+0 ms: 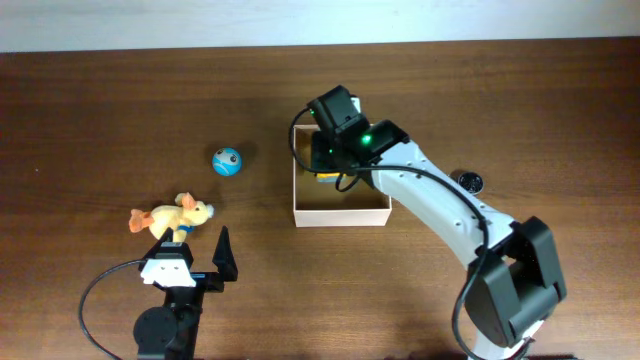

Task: Pack container
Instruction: 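Carry the truck left and lower it into the box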

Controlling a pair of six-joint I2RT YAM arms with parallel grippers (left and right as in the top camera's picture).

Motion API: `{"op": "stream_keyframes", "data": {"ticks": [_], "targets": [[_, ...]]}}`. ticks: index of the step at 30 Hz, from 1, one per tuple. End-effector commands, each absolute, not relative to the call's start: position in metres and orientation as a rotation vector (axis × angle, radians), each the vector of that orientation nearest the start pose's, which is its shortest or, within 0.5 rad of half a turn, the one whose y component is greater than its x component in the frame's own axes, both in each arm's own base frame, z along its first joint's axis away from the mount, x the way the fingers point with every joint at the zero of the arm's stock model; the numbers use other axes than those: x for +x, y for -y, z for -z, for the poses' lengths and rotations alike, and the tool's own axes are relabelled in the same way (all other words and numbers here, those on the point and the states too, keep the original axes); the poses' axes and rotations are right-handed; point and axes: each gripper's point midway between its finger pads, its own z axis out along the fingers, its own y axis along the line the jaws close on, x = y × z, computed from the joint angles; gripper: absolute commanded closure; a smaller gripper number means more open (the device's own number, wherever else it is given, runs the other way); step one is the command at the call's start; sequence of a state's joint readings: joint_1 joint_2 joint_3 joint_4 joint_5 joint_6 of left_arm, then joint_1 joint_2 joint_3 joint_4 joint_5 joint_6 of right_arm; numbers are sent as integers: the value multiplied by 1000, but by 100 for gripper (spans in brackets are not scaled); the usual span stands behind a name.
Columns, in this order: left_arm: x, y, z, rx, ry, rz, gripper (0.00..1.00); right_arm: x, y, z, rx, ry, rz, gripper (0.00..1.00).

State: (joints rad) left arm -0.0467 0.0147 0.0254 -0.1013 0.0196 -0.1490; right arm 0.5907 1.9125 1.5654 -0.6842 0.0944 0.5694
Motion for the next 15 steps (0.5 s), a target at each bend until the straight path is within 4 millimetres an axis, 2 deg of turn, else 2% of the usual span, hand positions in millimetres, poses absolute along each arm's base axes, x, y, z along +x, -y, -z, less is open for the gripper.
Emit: {"op": "stream_keyframes", "data": {"ticks": [1, 9, 15], "targets": [[245, 17, -156, -43, -1666, 161, 1, 416, -270, -117, 19, -2611, -292, 51], [245, 17, -156, -43, -1666, 161, 1, 427, -276, -95, 27, -2601, -268, 50], [245, 17, -156, -43, -1666, 161, 1, 438, -279, -98, 42, -2552, -275, 50]]}}
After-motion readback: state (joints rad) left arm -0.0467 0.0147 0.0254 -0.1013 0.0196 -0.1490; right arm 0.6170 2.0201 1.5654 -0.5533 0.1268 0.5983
